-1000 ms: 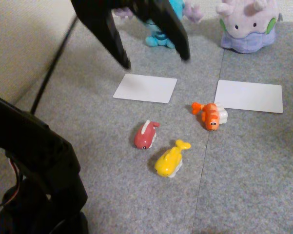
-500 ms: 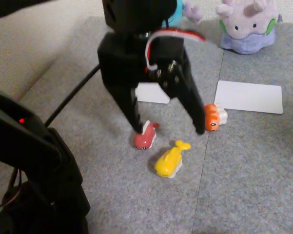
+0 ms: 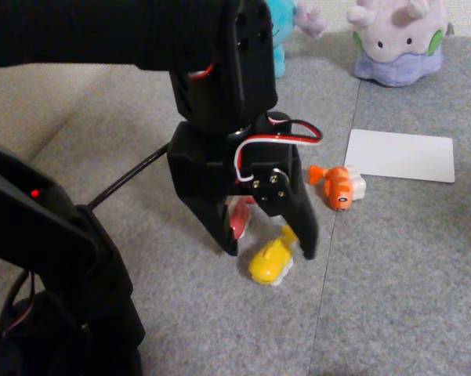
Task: Wooper wants to eat egg sudhi, and Goomy wants to eat shrimp sushi
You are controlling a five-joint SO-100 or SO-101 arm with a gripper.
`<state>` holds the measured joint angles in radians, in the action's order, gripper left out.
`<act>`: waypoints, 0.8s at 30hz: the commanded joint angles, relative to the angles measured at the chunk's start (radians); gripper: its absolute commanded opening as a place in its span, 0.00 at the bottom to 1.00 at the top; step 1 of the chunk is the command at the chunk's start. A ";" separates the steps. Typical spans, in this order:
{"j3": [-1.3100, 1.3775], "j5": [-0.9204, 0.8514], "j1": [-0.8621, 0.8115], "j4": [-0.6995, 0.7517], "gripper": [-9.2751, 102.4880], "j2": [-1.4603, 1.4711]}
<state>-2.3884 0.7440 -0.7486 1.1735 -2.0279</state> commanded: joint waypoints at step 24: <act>-0.005 0.021 -0.018 -0.192 0.18 0.295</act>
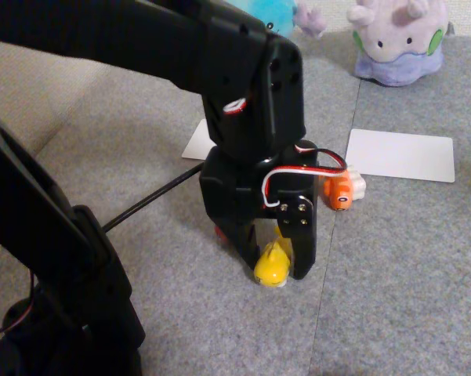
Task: Wooper wants to eat egg sudhi, and Goomy wants to eat shrimp sushi
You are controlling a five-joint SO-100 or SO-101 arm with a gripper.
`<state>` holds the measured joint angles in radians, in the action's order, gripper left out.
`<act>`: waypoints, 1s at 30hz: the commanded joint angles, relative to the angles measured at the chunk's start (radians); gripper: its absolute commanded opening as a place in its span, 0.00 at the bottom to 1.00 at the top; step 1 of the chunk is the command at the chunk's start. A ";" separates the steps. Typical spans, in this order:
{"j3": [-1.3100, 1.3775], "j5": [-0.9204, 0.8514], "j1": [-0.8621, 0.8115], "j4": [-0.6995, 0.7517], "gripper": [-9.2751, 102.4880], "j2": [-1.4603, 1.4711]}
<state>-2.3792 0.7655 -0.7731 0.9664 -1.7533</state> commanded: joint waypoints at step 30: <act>0.472 0.476 0.543 0.354 0.12 -0.314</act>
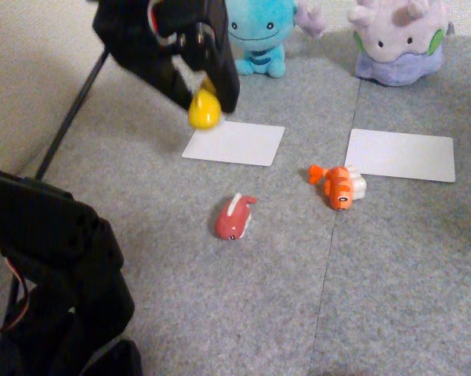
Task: Wooper wants to eat egg sudhi, and Goomy wants to eat shrimp sushi
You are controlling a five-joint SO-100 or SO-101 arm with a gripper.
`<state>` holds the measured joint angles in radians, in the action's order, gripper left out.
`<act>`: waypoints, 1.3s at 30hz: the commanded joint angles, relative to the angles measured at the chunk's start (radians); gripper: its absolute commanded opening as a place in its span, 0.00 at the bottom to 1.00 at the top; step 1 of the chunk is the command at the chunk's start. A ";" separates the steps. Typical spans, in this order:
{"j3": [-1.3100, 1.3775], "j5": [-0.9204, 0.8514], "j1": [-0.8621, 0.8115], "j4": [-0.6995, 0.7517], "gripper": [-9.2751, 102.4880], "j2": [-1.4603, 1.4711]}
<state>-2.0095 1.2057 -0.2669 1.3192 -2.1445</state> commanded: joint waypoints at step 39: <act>0.638 0.192 0.193 -0.169 0.26 0.980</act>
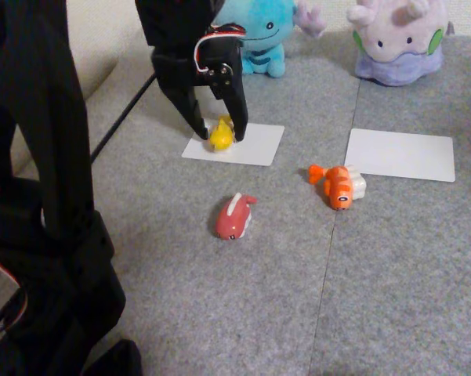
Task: Wooper wants to eat egg sudhi, and Goomy wants to eat shrimp sushi
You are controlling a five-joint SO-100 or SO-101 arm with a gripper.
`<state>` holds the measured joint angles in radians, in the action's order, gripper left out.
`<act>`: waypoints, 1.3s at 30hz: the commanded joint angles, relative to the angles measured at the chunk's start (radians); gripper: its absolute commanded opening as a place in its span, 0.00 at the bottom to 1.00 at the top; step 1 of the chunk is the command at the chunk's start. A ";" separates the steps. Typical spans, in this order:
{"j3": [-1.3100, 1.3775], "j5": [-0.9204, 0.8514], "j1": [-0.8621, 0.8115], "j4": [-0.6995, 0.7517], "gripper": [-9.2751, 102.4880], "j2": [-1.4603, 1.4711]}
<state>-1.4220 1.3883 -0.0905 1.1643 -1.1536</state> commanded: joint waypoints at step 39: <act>0.040 -0.874 -0.580 0.319 0.40 -0.183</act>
<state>-1.4205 0.5231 -0.6657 1.4834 -1.3652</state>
